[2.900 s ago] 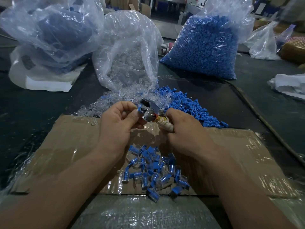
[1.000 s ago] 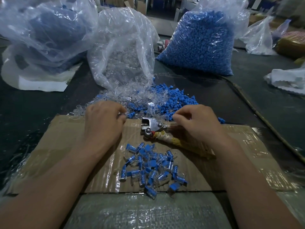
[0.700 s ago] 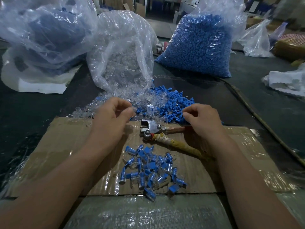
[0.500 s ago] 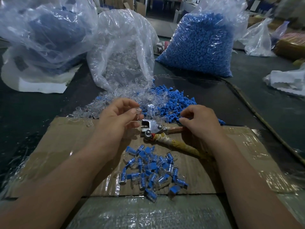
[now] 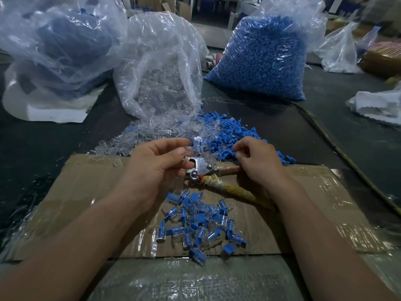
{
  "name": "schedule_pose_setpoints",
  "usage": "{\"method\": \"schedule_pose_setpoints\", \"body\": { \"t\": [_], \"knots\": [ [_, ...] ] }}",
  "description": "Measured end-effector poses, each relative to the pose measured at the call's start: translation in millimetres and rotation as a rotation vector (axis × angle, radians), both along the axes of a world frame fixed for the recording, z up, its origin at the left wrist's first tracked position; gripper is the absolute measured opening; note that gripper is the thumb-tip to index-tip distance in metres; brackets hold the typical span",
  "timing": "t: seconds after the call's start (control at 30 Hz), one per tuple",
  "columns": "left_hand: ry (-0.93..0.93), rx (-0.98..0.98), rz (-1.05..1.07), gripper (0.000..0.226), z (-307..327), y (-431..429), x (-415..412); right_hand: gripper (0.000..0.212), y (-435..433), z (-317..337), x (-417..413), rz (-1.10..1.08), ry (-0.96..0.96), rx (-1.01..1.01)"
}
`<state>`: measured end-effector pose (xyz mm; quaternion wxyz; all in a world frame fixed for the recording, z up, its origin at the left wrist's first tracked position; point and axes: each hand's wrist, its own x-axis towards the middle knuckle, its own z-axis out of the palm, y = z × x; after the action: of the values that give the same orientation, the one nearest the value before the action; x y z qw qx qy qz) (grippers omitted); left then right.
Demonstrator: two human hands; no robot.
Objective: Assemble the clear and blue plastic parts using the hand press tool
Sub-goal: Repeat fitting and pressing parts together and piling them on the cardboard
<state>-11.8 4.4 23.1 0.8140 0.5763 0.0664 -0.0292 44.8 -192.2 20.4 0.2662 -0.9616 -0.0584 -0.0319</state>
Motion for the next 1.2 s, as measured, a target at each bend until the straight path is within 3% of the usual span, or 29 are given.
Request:
{"method": "schedule_pose_setpoints", "body": {
  "t": [0.23, 0.37, 0.9, 1.2],
  "knots": [
    [0.003, 0.005, -0.013, 0.022, -2, 1, -1, 0.029, 24, 19, -30, 0.174, -0.102, 0.305],
    [0.001, 0.045, -0.023, 0.017, -2, 1, -1, 0.027, 38, 22, -43, 0.256, -0.148, 0.440],
    [-0.064, 0.176, -0.086, 0.024, 2, -5, -6, 0.028, 41, 17, -45, 0.281, -0.156, 0.485],
    [0.003, -0.020, -0.147, 0.020, 1, -1, -4, 0.024, 43, 19, -45, 0.396, -0.013, 0.552]
  ]
}}
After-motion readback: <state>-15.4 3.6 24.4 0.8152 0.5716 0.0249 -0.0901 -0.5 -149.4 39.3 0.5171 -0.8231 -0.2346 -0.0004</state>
